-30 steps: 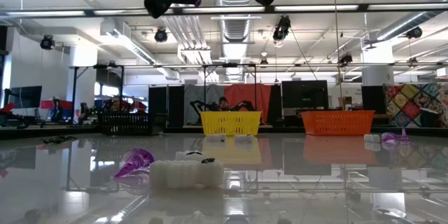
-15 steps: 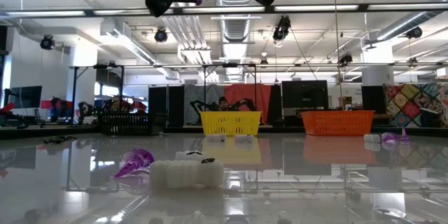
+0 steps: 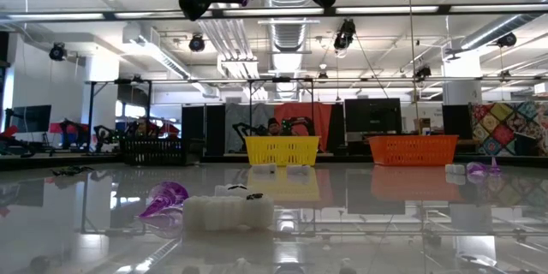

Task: Sort Halloween decoration
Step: Put the purple witch hat toy into the orange basket

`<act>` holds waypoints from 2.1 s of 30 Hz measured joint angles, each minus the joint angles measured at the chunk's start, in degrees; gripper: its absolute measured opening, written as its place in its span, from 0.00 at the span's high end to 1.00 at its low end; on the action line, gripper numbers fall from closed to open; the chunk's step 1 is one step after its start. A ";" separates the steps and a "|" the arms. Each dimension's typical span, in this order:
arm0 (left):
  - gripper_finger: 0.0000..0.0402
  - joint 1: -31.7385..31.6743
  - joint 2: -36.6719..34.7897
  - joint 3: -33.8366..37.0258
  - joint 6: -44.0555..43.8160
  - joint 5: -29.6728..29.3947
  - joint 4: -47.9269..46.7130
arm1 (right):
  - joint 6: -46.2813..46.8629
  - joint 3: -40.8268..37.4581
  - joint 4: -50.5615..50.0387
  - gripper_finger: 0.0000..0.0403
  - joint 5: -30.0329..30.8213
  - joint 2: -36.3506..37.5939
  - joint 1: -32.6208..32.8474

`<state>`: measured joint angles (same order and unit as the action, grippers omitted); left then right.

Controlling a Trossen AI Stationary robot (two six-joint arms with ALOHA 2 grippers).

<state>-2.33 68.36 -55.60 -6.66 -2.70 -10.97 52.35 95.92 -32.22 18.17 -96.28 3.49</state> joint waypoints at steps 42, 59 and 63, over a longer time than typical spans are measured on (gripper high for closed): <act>0.91 0.02 -0.04 -0.26 0.17 0.50 -3.00 | -3.93 0.13 -0.60 0.98 -2.16 -0.69 -0.13; 1.00 -0.04 -0.04 -0.19 1.68 0.22 -3.40 | -6.49 0.19 -0.03 0.98 -3.31 0.71 -0.13; 1.00 -0.04 -0.14 -0.17 1.57 0.22 -3.35 | -8.60 0.19 -0.29 0.98 -7.35 0.82 -0.11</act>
<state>-2.37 68.21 -55.77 -5.09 -2.48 -14.31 43.74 96.12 -32.51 10.83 -95.46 3.38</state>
